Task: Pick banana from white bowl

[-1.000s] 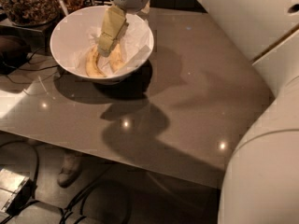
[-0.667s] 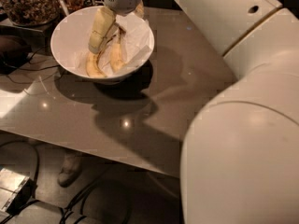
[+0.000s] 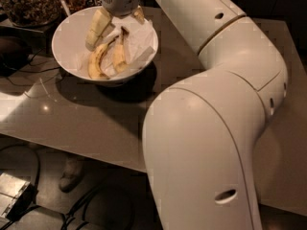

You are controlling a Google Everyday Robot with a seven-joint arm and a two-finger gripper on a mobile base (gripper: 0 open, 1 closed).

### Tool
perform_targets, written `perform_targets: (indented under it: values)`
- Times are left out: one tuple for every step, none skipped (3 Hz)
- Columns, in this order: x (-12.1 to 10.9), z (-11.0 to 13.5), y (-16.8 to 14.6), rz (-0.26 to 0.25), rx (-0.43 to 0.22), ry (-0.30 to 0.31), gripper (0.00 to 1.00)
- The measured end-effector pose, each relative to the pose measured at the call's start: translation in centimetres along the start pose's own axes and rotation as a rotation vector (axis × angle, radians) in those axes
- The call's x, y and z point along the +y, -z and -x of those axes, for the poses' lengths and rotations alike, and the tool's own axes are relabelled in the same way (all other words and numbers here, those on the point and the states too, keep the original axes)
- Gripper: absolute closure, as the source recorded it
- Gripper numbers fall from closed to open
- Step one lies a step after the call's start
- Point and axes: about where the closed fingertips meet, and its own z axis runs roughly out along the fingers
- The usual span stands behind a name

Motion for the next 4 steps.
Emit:
perform_targets:
  values:
    - [-0.4,0.3,-1.8,0.035,0.012,-0.038,0.19]
    - [-0.8,0.1,-3.1,0.055,0.027,-0.067,0.34]
    - [-1.4,-0.2,-4.3,0.066,0.044,-0.095,0.39]
    - [-1.9,-0.8,-5.6,0.075,0.068,-0.121,0.42]
